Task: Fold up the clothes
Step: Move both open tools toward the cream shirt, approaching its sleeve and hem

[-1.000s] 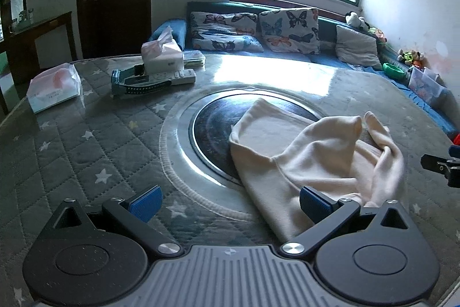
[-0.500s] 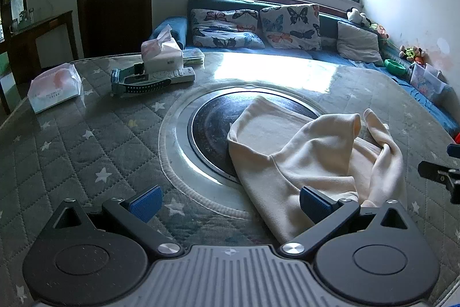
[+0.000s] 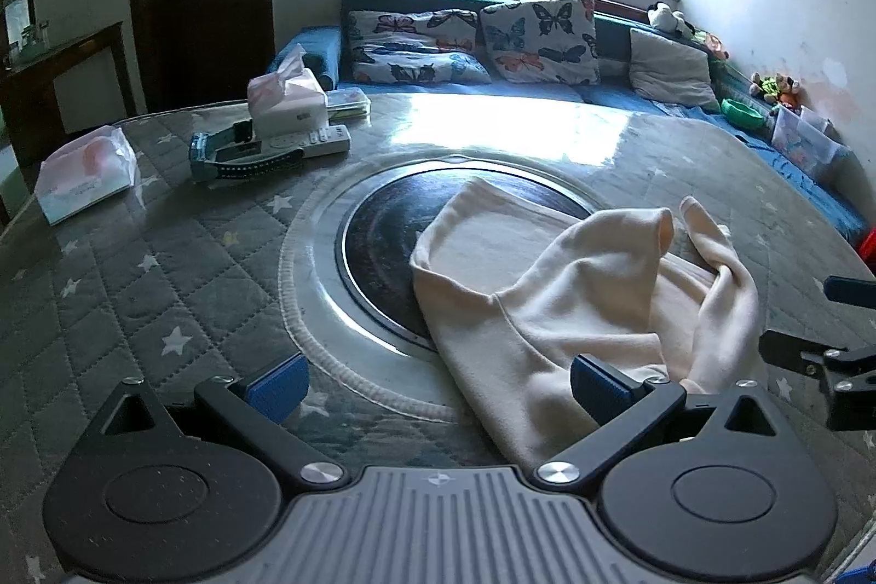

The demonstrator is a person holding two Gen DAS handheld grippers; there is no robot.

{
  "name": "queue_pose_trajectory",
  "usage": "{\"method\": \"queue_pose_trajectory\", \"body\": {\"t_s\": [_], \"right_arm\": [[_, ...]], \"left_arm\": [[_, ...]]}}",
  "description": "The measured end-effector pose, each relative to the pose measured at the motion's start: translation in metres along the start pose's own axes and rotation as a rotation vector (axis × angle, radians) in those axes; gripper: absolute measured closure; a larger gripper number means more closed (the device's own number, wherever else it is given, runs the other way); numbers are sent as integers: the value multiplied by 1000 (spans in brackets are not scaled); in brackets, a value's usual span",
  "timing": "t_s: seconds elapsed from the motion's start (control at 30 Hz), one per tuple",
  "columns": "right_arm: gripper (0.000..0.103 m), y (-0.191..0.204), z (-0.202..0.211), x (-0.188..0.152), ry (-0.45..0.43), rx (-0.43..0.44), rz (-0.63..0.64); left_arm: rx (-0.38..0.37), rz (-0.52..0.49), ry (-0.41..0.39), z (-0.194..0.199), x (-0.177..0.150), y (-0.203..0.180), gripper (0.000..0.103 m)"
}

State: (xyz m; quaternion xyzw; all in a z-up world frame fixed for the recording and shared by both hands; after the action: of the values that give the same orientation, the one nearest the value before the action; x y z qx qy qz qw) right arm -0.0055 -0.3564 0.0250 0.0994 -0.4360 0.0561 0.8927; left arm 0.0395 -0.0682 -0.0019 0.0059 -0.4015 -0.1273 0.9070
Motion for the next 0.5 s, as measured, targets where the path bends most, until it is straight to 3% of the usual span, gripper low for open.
{"method": "queue_pose_trajectory", "body": {"t_s": [0.5], "right_arm": [[0,11,8,-23,35,-12,-6]], "left_arm": [[-2,-66,8,14,-17,-21,0]]}}
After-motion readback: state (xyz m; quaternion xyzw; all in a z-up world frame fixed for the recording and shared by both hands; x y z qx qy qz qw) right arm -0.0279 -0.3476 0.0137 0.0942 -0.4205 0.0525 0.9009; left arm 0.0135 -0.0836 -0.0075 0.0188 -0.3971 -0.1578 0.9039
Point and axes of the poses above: each gripper's, at about its wrist camera, not at the fingertips, and z roughly against the way its jaws point, y to its left, x to its top, the point moved 10 cm from there along -z, roughly the way its jaws point, and after that the axes turned 13 degrees about -z, right-handed, at the moved point
